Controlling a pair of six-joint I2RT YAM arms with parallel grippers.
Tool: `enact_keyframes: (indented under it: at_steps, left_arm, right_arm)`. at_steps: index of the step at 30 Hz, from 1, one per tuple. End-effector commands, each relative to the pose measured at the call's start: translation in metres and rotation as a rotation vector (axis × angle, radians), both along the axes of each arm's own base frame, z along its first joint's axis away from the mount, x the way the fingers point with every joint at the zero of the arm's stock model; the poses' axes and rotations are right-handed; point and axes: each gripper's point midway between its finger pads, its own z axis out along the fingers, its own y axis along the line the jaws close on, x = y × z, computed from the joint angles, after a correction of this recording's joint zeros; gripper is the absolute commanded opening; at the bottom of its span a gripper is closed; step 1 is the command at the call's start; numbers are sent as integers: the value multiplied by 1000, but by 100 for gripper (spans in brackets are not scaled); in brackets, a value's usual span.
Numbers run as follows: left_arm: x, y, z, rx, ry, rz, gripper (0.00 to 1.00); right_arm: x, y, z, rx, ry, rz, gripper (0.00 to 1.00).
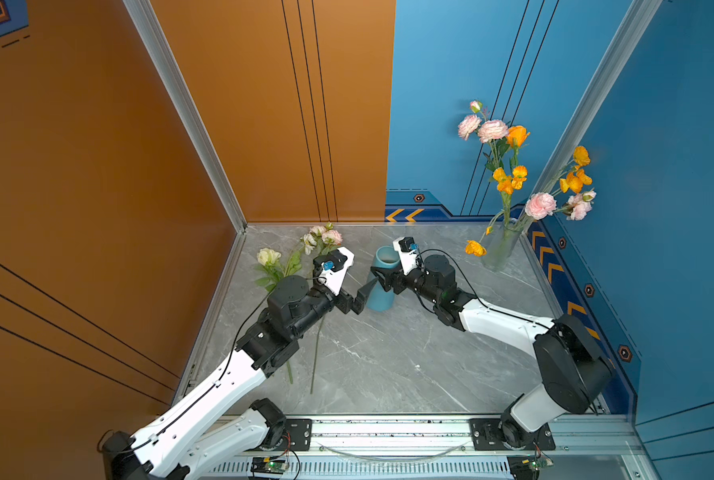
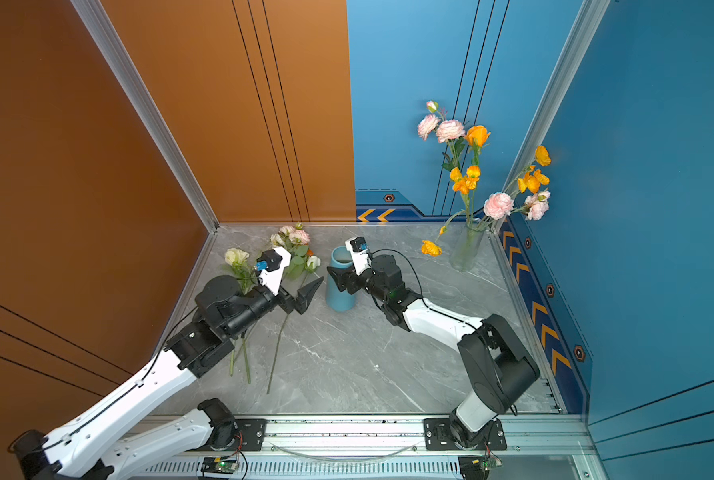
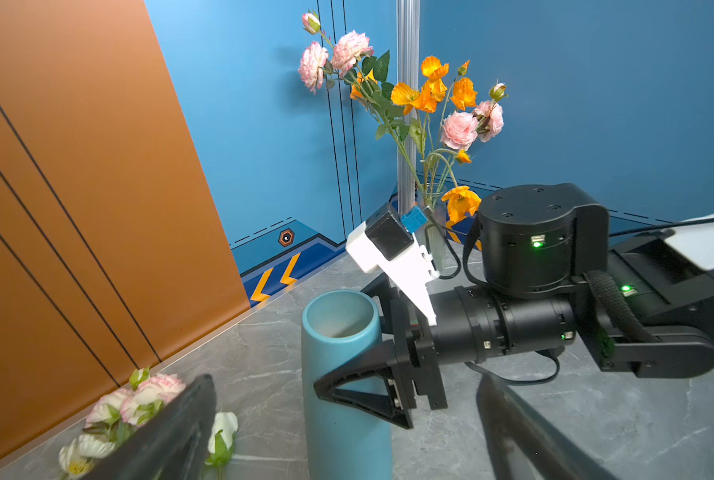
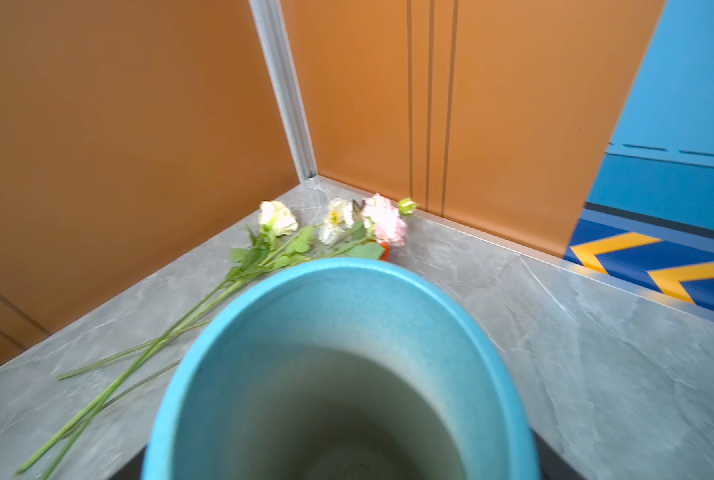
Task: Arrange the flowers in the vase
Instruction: 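Lift and carry the teal vase toward the table centre with the right gripper, then set the teal vase upright and open the right gripper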
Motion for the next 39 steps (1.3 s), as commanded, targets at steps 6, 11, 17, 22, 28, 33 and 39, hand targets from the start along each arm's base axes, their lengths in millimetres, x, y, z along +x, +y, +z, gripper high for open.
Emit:
enact_keyframes:
  at_steps: [6,11,17,22,28,33,39]
  left_arm:
    - [-54,62,-50,-65,284,125,98]
    - [-68,64,-72,-106,397,103,98]
    - [-73,64,-101,-119,520,118,98]
    - [-73,60,-108,-123,558,115,98]
    - [-70,57,-106,-115,563,112,98]
    - [-68,53,-107,-108,580,111,98]
    - [-65,45,-102,-82,584,93,98]
  right_arm:
    - [-71,7,48,38,-192,-24,36]
    - [-88,17,34,-6,-195,-6,36]
    - [-95,10,22,-5,-186,-28,36]
    - [-99,3,15,-20,-176,-30,37]
    - [-94,-13,3,-11,-153,-80,46]
    - [-94,-21,-6,-1,-140,-85,78]
    - [-93,-28,-11,-16,-126,-79,100]
